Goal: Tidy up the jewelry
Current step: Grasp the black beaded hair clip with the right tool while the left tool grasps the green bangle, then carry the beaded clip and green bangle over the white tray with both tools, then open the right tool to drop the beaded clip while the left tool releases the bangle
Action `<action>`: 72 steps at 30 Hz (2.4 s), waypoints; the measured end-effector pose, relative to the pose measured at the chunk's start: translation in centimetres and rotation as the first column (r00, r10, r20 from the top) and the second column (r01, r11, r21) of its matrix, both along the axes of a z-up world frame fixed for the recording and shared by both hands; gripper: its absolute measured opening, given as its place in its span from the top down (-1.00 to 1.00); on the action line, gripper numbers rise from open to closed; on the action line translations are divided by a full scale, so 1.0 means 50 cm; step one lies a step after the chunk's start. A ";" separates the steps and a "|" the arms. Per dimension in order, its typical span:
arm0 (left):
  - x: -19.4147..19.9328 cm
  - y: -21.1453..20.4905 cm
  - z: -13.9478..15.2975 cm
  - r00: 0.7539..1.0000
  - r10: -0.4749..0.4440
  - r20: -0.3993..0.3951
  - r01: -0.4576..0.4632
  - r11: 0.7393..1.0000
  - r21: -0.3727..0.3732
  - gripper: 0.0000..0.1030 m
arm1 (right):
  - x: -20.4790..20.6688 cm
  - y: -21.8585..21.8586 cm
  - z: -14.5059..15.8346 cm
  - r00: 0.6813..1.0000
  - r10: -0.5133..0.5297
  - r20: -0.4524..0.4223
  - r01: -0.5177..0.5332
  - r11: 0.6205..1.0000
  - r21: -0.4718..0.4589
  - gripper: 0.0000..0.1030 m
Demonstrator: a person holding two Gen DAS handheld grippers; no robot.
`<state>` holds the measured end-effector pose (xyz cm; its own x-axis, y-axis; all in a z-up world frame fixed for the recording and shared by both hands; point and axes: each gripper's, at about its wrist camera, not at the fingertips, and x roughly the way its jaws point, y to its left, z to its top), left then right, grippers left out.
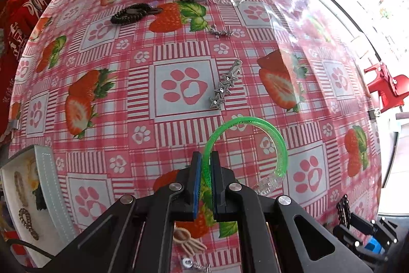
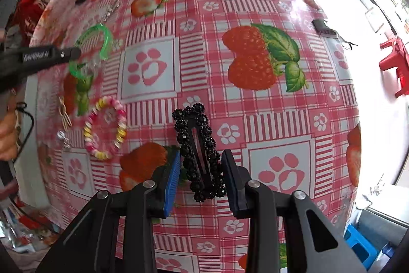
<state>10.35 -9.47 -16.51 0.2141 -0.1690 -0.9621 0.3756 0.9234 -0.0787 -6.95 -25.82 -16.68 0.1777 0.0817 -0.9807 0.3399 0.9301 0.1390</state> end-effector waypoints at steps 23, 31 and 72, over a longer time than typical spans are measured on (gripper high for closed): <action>-0.063 0.230 0.097 0.983 0.173 0.058 -0.169 0.984 -0.063 0.74 | 0.101 0.127 0.082 0.989 0.095 0.117 -0.104 0.992 0.073 0.31; -0.099 0.366 0.098 0.957 0.287 0.050 -0.285 0.957 -0.055 0.74 | 0.158 0.252 0.112 0.964 0.221 0.146 -0.236 0.967 0.094 0.31; -0.157 0.685 -0.049 0.824 0.566 0.006 -0.565 0.821 0.084 0.74 | 0.340 0.769 -0.031 0.810 0.584 0.056 -0.581 0.787 0.207 0.31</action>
